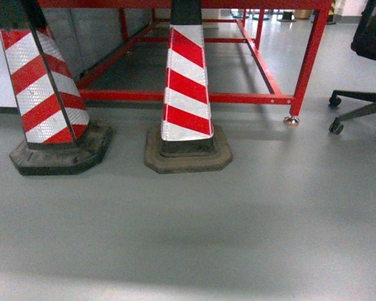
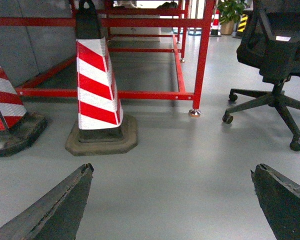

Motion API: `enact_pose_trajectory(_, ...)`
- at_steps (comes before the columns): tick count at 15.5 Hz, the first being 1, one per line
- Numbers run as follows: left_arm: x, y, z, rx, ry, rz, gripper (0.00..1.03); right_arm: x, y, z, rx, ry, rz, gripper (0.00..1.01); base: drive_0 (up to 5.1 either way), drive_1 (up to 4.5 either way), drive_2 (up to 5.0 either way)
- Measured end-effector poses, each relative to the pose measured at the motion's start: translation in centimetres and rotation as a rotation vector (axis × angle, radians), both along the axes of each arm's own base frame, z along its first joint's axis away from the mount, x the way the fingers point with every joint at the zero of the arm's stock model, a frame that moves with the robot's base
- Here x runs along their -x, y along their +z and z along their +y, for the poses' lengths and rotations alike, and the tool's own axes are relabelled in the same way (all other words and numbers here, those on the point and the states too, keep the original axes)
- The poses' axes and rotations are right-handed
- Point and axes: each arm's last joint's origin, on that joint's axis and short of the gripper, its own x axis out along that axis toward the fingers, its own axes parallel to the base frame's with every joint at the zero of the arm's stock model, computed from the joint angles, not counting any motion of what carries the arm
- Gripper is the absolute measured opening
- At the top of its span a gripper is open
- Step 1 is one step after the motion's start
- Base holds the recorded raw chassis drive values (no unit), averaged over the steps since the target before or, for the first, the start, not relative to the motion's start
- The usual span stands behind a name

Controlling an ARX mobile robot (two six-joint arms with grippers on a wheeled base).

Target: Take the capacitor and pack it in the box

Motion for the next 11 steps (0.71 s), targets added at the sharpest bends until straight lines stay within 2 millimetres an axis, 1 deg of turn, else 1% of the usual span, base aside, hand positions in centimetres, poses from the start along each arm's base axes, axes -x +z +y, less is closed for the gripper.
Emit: enact_pose_trajectory(11, 0.0, -0.02, 0.0, 0.0, 0.0, 0.002, 0.44, 0.0, -0.01, 0.0, 0.0, 0.001, 0.002, 0.98, -0.1, 3.83, -4.0)
